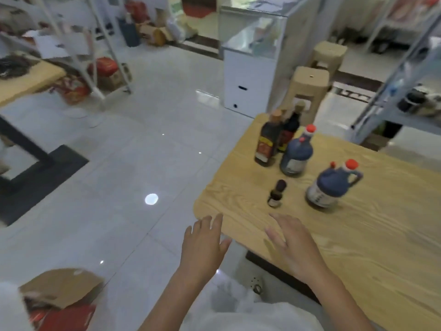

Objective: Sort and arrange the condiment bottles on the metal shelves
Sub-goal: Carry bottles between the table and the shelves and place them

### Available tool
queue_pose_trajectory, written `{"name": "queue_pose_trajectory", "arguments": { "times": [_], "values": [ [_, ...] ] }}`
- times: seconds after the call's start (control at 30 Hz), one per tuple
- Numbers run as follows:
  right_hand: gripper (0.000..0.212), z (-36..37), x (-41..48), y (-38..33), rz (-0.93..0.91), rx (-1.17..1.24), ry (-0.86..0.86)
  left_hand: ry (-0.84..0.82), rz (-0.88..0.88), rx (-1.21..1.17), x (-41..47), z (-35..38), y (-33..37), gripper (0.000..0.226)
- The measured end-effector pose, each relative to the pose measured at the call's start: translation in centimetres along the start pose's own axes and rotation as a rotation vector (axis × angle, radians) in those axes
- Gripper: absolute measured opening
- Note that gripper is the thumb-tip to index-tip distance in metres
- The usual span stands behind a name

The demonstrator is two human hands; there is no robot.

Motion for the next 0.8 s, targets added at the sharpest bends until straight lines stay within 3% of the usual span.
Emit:
{"name": "queue_pose_trajectory", "arguments": {
  "times": [0.13, 0.43, 0.67, 0.8],
  "values": [
    [0.05, -3.3, -0.1, 7.6, 0.166, 0.077, 0.055, -0.037, 0.086, -0.045, 3.4, 1.4, 6.4, 0.062],
    [0.068, -6.6, 2.5, 19.6, 0.415, 0.288, 0.187, -0.027, 0.047, -0.245, 11.3, 1.8, 10.8, 0.072],
    [0.072, -10.0, 5.9, 22.0, 0.418, 0.444, 0.348, 0.037, 0.069, -0.241, 16.0, 1.9, 12.7, 0.07],
    [0.053, -10.6, 8.3, 21.7, 0.358, 0.503, 0.329, 0.021, 0.089, -0.163, 17.7, 2.9, 13.7, 0.064]
  ]
}}
Point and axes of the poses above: each hand's wrist, its own x-axis towards the middle knuckle, its own z-axis out of the palm, y = z × x, the point moved 8 cm from there along x, towards the middle knuckle, and after that the axes turned 1 degree about z, right-handed, at the moved point
